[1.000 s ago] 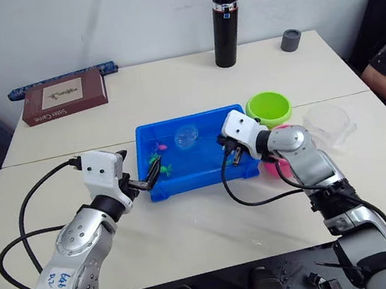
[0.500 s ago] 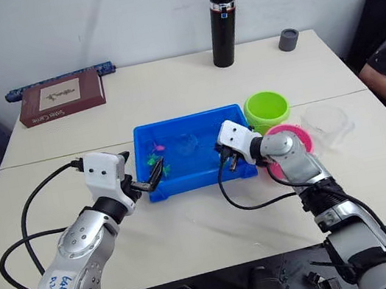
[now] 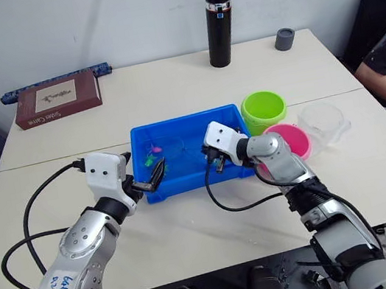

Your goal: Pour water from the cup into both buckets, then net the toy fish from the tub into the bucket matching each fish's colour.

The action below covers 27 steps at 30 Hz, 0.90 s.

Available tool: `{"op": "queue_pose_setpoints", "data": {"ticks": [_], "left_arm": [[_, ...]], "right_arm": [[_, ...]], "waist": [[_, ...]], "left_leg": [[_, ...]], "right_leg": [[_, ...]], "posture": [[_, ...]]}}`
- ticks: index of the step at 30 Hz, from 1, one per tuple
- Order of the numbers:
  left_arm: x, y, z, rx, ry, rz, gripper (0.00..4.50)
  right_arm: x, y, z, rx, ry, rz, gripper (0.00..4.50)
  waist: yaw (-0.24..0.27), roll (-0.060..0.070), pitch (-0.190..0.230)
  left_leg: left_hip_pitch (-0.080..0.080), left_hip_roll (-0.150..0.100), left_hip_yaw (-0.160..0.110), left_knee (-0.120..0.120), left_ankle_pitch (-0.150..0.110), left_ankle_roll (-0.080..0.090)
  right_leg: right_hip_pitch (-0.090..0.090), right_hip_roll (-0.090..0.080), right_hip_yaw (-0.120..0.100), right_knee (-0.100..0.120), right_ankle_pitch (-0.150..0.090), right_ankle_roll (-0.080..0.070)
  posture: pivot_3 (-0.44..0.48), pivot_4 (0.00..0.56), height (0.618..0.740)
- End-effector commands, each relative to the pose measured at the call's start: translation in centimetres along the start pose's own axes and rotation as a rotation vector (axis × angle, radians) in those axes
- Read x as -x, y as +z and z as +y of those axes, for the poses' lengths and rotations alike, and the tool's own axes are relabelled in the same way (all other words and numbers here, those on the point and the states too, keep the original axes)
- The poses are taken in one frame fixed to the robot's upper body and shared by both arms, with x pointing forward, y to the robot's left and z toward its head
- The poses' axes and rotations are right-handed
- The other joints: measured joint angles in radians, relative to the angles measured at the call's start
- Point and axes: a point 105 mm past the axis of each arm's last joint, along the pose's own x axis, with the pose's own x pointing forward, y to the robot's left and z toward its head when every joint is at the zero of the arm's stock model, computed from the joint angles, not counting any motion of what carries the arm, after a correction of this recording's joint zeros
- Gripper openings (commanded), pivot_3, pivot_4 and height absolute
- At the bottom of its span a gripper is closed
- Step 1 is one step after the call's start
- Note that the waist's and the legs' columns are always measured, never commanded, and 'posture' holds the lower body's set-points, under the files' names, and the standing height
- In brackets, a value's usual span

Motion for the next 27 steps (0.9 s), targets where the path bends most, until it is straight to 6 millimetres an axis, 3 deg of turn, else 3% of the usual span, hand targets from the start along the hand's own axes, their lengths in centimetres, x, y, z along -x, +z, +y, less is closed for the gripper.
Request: {"op": "queue_pose_setpoints", "data": {"ticks": [1, 27], "left_arm": [[0.4, 1.1, -0.2, -0.015, 0.006, -0.047, 4.48], [0.2, 1.0, -0.3, -0.01, 0.001, -0.048, 4.48]], "right_arm": [[-0.3, 1.5, -0.4, 0.017, -0.005, -0.036, 0.0], [-1.7, 3.3, 0.0, -0.061, 0.0, -0.088, 0.0]], "waist": [[0.0, 0.0, 0.0], [-0.001, 0.0, 0.0]], "left_leg": [[0.0, 0.0, 0.0, 0.0, 0.0, 0.0], [0.0, 0.0, 0.0, -0.002, 0.0, 0.0]], "right_leg": [[0.0, 0.0, 0.0, 0.0, 0.0, 0.0], [-0.001, -0.001, 0.0, -0.001, 0.0, 0.0]], "posture": [[0.0, 0.15, 0.74], [0.0, 0.15, 0.74]]}}
